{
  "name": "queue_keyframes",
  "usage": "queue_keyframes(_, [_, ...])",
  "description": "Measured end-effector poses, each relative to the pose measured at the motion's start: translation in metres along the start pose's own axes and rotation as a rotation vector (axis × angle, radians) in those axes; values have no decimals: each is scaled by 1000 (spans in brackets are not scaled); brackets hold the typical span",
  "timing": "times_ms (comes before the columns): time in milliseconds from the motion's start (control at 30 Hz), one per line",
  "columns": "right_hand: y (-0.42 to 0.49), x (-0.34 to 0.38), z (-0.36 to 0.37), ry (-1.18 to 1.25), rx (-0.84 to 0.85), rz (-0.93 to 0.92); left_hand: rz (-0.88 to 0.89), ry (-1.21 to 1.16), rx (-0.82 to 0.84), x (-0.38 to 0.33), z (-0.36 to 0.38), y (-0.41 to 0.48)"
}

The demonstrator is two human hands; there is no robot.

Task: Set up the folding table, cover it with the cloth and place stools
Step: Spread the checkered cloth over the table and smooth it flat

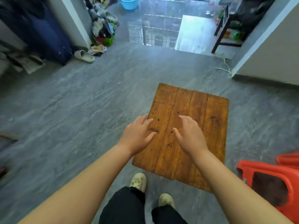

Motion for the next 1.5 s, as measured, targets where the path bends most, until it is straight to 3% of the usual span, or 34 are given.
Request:
queue_keyframes(167, [-50,108,-50,75,-129,-185,-201,61,-214,40,-94,-83])
queue_keyframes(267, [-82,180,-45,78,-105,-260,-280,151,-282,79,-137,-143])
queue_keyframes(500, [-148,374,11,10,2,-396,-471,191,-354,199,-218,-318])
queue_keyframes(600, [-188,476,51,50,51,-469,-474,151,-502,254,-254,-427])
queue_keyframes(700, [-245,593,98,108,160,-539,-594,175,-562,311,-289,-548])
queue_keyframes(867, [-326,742,148,145,250,-687,-849,189,-525,384,-319,-685])
queue_keyframes(1067, [-371,855,219,83,350,-796,-966,185,-470,457,-312,-771])
queue_keyframes(1233, [-367,923,308,19,467,-759,-1005,101,-397,544,-289,-792])
queue_keyframes(1500, [-324,1009,444,-93,605,-606,-920,-50,-168,694,-246,-777])
Point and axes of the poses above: each hand's wrist, its own y-axis towards the middle knuckle, its own z-axis out of the palm, x = y × z, the point moved 5 cm from there along y, towards the middle knuckle, and after that the axes turned 11 degrees about z, right-handed, at the moved point
